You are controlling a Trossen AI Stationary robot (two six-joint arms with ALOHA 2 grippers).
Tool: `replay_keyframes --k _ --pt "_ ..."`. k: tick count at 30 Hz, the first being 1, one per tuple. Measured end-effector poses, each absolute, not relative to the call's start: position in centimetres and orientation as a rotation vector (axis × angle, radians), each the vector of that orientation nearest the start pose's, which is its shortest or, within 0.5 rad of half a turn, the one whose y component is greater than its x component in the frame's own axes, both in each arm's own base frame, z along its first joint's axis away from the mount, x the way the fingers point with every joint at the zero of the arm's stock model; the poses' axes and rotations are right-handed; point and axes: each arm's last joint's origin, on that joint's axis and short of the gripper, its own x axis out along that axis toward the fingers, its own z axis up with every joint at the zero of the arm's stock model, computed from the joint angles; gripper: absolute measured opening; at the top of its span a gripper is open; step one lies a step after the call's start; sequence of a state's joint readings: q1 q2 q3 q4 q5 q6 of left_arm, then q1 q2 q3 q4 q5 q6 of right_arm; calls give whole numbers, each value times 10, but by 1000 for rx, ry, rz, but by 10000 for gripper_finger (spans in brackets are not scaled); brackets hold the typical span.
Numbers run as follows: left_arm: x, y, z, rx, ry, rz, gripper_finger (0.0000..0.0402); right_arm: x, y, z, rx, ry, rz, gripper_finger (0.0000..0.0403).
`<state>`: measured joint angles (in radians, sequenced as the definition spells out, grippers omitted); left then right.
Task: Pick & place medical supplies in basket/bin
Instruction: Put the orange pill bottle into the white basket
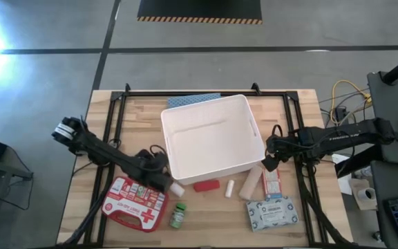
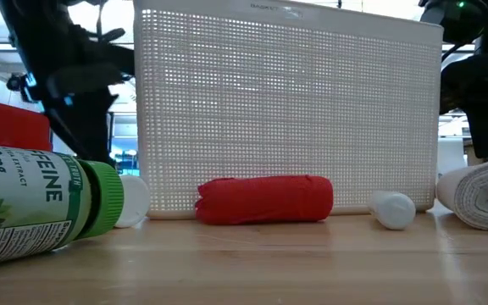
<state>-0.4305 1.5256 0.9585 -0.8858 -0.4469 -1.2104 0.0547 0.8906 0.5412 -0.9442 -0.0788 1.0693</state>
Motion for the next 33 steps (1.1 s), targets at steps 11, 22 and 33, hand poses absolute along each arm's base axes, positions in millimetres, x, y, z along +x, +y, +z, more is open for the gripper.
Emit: replay_keyframes --k 11,22,33 --pt "228 -90 160 -611 1014 819 285 130 8 187 881 1218 -598 231" --pt "222 -88 154 -664 973 848 286 129 8 183 897 1226 -618 228" --pt "210 -84 188 -779 833 846 286 128 9 183 908 1229 -621 226"
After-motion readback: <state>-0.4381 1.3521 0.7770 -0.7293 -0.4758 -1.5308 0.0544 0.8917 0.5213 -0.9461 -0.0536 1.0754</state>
